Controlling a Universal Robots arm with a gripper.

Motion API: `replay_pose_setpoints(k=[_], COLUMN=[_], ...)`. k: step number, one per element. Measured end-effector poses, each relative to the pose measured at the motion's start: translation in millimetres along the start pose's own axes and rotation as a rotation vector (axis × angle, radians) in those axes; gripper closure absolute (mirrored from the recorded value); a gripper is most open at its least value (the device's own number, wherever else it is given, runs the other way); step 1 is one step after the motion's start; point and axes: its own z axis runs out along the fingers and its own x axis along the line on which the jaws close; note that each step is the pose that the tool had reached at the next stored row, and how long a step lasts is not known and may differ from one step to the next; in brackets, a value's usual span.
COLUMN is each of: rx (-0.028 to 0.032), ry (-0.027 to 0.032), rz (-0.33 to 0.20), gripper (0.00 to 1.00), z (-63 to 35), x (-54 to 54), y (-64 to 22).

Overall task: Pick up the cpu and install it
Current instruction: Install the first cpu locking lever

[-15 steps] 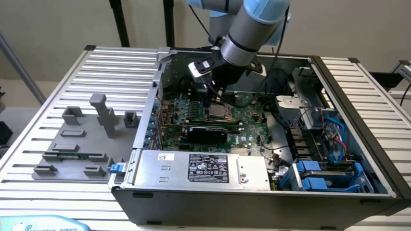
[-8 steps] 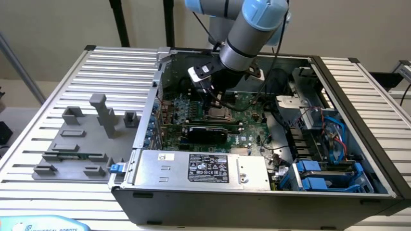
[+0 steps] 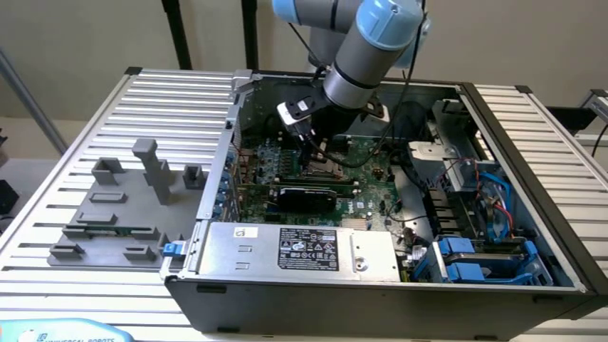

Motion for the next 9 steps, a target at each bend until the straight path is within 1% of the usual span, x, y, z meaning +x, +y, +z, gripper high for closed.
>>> replay_pose_setpoints(k=[1, 4, 7, 9], rx=[0.0002, 0.0009, 0.0009, 0.0009], ry=[0.0002, -0.0005, -0.0006, -0.0004], rz=[0.000, 0.000, 0.000, 0.000], gripper=[0.89, 0.89, 0.89, 0.89], z=[-2.5, -14.0, -24.6, -28.9], x=[0.2, 0.9, 1.6, 1.8], y=[-1.1, -6.4, -14.3, -20.0])
